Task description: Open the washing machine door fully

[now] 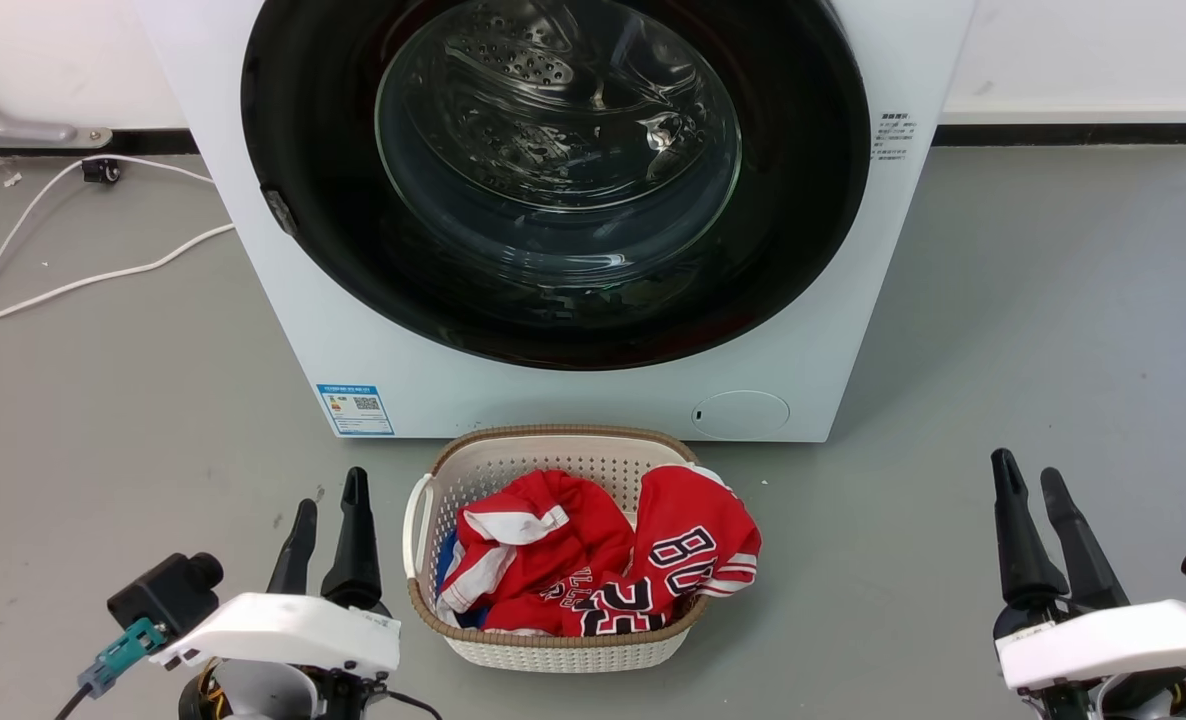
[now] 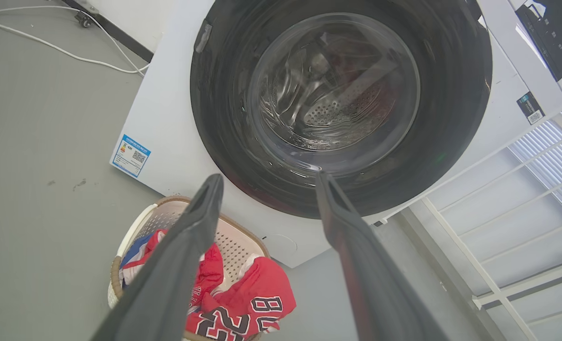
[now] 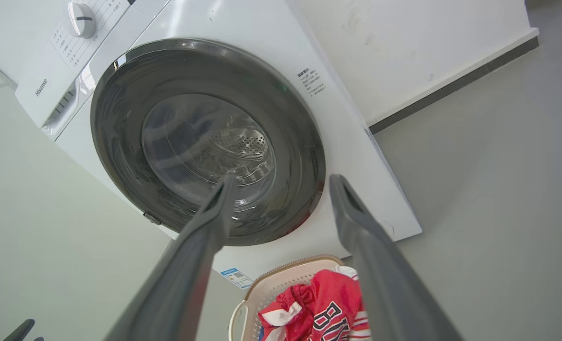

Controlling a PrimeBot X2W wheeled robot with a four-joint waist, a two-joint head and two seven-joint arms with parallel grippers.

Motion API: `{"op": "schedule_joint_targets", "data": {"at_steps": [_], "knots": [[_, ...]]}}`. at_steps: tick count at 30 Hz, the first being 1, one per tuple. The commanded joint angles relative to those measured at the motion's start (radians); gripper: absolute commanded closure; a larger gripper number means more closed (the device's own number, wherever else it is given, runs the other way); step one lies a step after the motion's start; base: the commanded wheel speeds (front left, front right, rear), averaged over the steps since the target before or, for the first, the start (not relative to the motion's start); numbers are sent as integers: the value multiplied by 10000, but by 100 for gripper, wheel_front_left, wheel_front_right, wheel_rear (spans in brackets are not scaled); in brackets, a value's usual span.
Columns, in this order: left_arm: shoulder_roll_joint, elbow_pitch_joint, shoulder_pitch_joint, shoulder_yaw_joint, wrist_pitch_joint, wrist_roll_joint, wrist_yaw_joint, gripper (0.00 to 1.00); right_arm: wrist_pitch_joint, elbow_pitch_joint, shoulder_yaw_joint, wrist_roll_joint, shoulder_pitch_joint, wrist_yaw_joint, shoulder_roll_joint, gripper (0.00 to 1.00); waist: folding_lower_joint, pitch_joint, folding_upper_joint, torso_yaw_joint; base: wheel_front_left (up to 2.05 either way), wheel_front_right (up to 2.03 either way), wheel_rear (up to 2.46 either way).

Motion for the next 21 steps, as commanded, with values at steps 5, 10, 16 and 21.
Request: {"op": "schedule_joint_targets", "data": {"at_steps": [5, 10, 16, 21], "knots": [[133, -286, 37, -220, -251, 884, 176, 0, -248, -463, 29, -911, 98, 17, -10, 0, -1, 4, -1, 0, 0, 0, 0], [179, -442, 83, -395, -398, 1464, 181, 0, -398, -790, 26, -1312, 233, 18, -8, 0, -1, -7, -1, 20, 0, 0, 0], [194, -621, 178, -518, -569, 2098, 155, 0, -566, -1127, 51, -1800, 345, 18, -5, 0, -1, -20, -1, 34, 0, 0, 0], [187, -694, 264, -601, -702, 2635, 137, 0, -703, -1259, 46, -2273, 477, 19, -3, 0, -1, -21, -1, 31, 0, 0, 0]]}}
